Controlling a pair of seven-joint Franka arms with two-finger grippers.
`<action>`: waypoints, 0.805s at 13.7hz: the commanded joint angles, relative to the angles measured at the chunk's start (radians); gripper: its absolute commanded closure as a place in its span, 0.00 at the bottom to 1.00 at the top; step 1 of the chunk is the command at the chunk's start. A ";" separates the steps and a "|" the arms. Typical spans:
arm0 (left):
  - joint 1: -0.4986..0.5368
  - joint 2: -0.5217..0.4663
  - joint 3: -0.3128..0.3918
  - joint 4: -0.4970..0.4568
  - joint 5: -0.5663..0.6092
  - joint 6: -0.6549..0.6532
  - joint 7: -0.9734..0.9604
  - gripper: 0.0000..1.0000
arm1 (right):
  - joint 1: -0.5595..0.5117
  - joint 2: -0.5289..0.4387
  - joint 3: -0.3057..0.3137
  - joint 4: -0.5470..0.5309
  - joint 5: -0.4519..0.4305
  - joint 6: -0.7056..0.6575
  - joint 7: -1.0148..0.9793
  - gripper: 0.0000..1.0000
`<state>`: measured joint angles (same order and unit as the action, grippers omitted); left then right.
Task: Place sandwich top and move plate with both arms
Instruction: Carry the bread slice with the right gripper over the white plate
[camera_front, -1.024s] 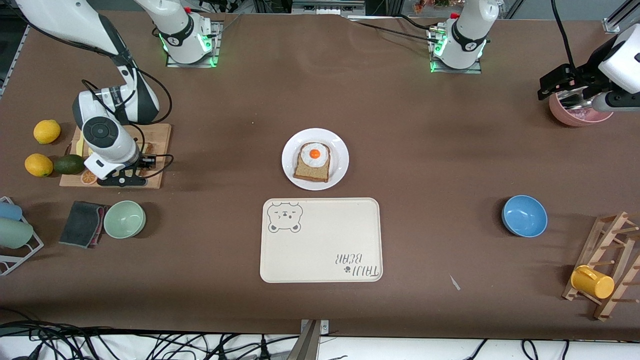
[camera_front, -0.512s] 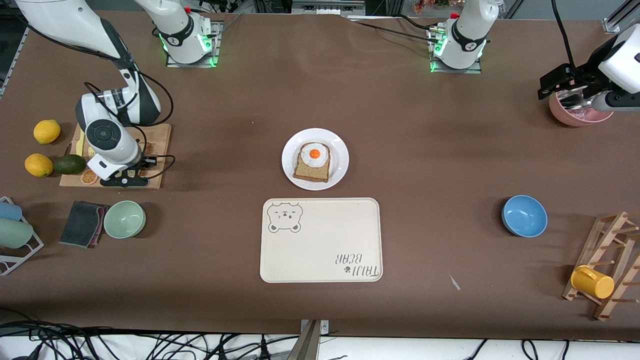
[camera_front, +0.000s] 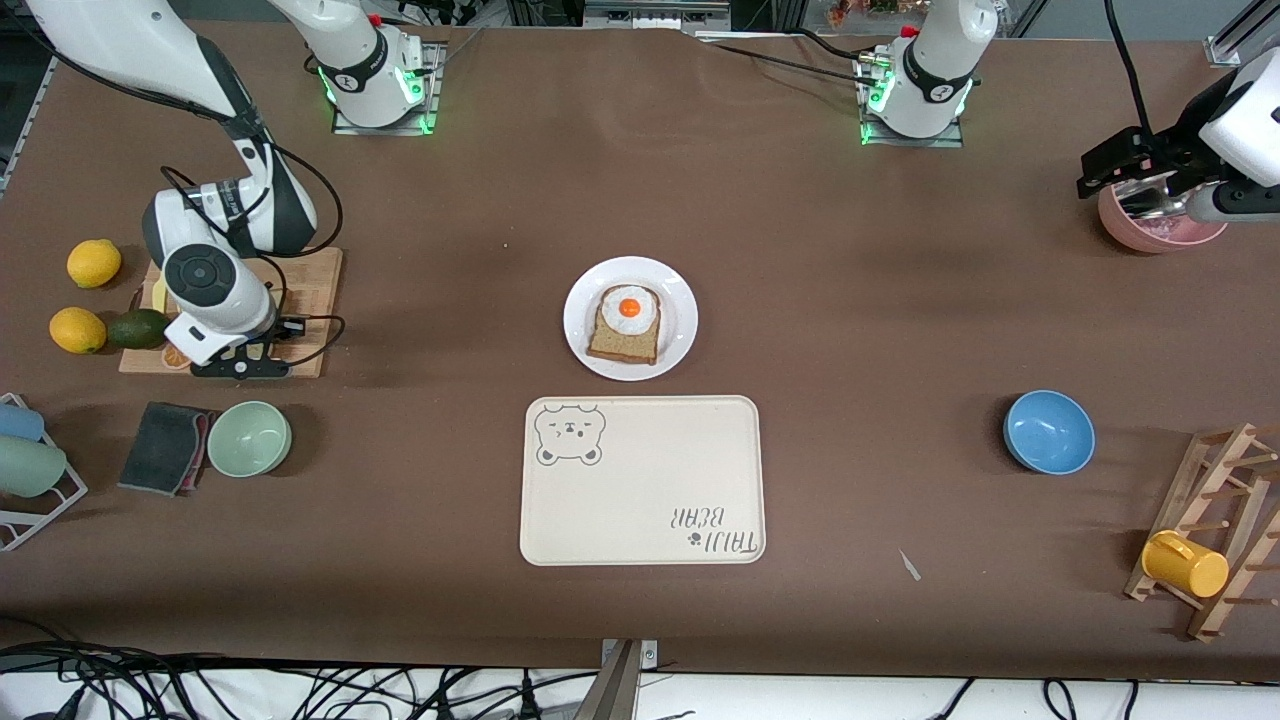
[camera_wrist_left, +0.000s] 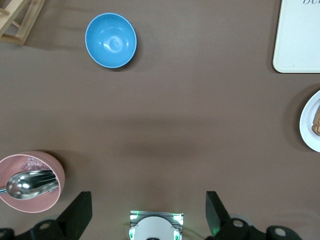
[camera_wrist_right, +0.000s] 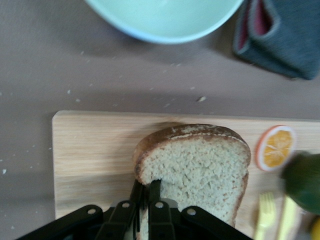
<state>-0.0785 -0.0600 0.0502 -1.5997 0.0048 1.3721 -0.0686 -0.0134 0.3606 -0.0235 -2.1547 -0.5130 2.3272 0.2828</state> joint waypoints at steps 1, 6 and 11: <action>-0.009 -0.007 -0.007 0.006 0.015 -0.010 0.006 0.00 | 0.033 0.000 0.043 0.142 -0.001 -0.206 0.007 1.00; -0.007 -0.009 -0.004 0.007 0.017 -0.011 0.020 0.00 | 0.182 0.060 0.074 0.409 0.210 -0.518 0.029 1.00; -0.003 -0.009 -0.006 0.007 0.015 -0.011 0.020 0.00 | 0.386 0.144 0.076 0.556 0.422 -0.559 0.322 1.00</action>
<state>-0.0845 -0.0601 0.0468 -1.5994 0.0048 1.3721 -0.0686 0.3018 0.4347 0.0569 -1.6927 -0.1591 1.8047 0.4874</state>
